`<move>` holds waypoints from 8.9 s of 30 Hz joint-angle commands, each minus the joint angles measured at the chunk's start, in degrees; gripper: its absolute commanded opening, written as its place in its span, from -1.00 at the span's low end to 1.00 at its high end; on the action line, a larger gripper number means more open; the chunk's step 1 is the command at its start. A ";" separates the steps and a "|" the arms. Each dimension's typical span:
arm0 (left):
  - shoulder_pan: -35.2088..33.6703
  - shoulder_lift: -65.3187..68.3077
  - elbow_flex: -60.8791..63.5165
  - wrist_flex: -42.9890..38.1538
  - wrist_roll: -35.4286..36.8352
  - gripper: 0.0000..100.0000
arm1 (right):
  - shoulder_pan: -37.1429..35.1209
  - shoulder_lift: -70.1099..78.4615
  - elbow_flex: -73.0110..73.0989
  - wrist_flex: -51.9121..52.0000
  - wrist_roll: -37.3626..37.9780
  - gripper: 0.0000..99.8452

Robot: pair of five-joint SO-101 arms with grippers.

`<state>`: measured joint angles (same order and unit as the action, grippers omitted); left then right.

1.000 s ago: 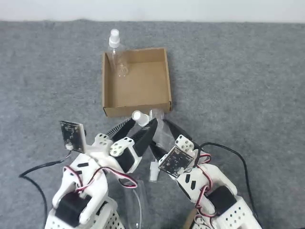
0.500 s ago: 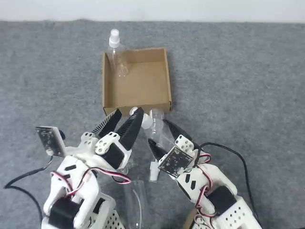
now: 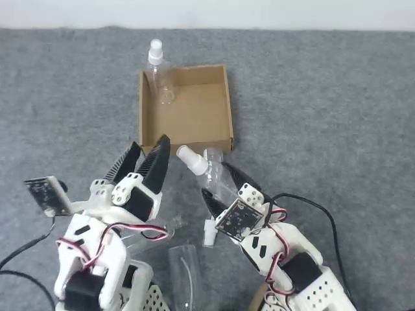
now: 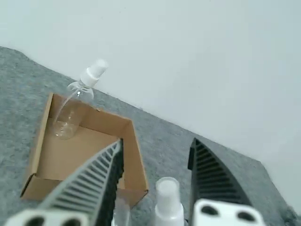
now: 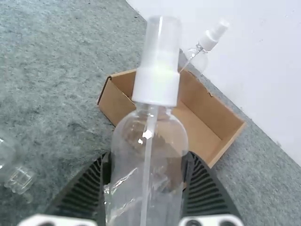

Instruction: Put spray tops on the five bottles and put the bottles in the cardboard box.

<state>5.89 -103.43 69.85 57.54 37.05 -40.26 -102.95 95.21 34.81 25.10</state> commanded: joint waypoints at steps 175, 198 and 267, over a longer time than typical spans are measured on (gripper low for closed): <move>-28.84 -1.14 21.76 -10.37 -7.47 -0.59 | 4.88 20.18 -29.54 -4.97 -10.99 -0.99; -28.48 -1.14 21.76 -10.37 -7.47 -0.59 | 4.88 73.36 -58.81 -19.03 -18.64 -0.99; -28.84 -1.14 25.80 -17.85 -7.56 -0.59 | 0.57 137.89 -100.13 -30.64 -18.55 -0.98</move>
<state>-22.86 -103.52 96.31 41.36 30.02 -39.56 34.73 -2.81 4.57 6.81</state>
